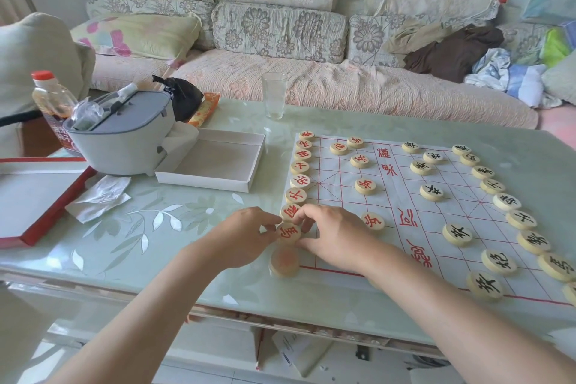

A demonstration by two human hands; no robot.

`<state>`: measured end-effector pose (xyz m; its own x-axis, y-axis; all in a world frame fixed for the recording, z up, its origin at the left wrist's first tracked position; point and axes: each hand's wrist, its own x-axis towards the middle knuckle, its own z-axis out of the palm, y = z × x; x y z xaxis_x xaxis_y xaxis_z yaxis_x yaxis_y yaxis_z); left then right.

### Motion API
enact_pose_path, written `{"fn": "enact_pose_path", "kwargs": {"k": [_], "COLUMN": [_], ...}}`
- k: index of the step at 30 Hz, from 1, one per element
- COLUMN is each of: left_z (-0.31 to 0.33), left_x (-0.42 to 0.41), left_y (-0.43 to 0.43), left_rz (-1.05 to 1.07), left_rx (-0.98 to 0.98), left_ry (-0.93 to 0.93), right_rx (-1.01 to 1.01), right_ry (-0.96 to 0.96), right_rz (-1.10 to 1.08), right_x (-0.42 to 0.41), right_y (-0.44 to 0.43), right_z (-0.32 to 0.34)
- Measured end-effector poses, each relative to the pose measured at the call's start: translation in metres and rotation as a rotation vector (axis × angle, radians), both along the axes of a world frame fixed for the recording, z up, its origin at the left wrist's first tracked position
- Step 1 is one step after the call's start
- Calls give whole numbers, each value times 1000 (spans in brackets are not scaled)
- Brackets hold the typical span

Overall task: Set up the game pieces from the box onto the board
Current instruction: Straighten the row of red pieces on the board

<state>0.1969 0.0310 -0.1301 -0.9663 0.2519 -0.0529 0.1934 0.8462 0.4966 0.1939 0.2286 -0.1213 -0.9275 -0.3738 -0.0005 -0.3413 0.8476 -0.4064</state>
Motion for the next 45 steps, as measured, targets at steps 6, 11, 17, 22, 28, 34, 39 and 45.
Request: {"fn": "enact_pose_path", "kwargs": {"k": [6, 11, 17, 22, 28, 34, 39, 45], "left_z": [2, 14, 17, 16, 25, 22, 9, 3], "left_x": [4, 15, 29, 28, 23, -9, -32, -44], "left_y": [2, -5, -8, -7, -10, 1, 7, 5], "left_rz": [-20, -4, -58, -55, 5, 71, 56, 29], "left_rx": [-12, 18, -63, -60, -12, -19, -71, -63], "left_ry": [-41, -31, -120, -115, -148, 39, 21, 20], "right_rx": [3, -17, 43, 20, -70, 106, 219, 197], "right_ry": [6, 28, -59, -85, -90, 38, -28, -35], "right_rz": [-2, -16, 82, 108, 56, -54, -49, -38], "right_x": [3, 7, 23, 26, 12, -31, -52, -59], "right_y": [-3, 4, 1, -3, 3, 6, 1, -2], "right_z": [0, 11, 21, 13, 27, 30, 16, 14]}}
